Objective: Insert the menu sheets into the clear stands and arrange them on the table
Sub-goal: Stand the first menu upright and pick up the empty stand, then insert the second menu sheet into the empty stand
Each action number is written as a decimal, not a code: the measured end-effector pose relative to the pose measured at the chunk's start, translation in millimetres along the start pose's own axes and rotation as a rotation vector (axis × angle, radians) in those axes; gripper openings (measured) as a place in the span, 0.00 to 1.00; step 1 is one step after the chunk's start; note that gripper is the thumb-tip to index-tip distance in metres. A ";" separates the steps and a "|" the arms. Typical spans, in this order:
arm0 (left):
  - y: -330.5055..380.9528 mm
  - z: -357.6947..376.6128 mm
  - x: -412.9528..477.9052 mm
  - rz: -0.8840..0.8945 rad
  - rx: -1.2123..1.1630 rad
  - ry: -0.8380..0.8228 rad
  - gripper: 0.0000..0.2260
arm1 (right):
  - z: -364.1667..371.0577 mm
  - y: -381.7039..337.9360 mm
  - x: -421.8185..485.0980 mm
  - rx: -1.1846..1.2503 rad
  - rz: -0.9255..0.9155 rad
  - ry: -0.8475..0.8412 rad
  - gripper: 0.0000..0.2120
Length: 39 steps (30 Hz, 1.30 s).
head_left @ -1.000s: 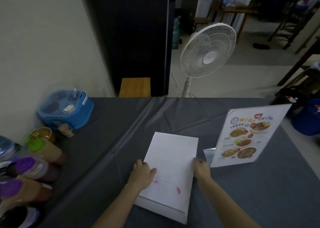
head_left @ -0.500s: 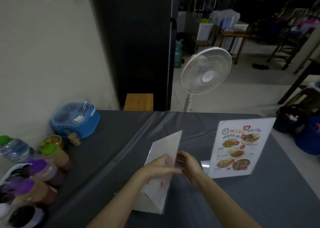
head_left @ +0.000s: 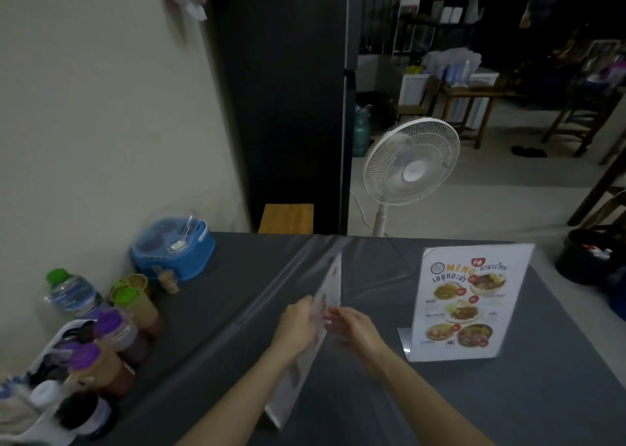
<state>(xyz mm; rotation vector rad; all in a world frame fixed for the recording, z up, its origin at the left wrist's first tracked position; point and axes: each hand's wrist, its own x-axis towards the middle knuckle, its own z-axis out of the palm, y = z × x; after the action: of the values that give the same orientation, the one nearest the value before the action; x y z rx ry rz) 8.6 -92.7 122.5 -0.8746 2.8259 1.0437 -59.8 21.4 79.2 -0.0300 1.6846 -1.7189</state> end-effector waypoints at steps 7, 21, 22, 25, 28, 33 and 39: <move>12.2 -27.0 -29.7 0.014 -0.633 -0.121 0.08 | -31.5 16.8 1.0 -0.102 0.000 0.314 0.11; -6.6 -27.1 -42.3 -0.037 -0.882 -0.068 0.08 | -63.0 -13.7 -4.7 -0.113 -0.120 0.317 0.08; -8.0 -25.6 -40.4 -0.041 -0.875 -0.056 0.08 | -64.3 -16.3 -4.6 -0.123 -0.137 0.318 0.08; -11.3 -21.6 -32.8 -0.057 -0.851 -0.003 0.07 | -69.0 -20.9 -3.8 -0.148 -0.188 0.318 0.09; -13.1 -20.2 -25.3 -0.065 -0.856 0.047 0.05 | -71.0 -24.6 -4.3 -0.157 -0.237 0.309 0.08; -14.8 -22.5 -10.0 -0.041 -0.860 0.135 0.05 | -71.6 -31.2 -1.1 -0.221 -0.310 0.304 0.07; -17.3 -17.3 5.0 -0.009 -0.833 0.131 0.08 | -75.5 -31.8 5.2 -0.231 -0.310 0.304 0.07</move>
<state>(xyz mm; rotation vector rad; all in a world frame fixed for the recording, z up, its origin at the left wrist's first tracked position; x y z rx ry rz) 16.2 -116.4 124.6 -0.9878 2.4198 2.2914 -115.0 80.4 93.7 -0.1506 2.1933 -1.8100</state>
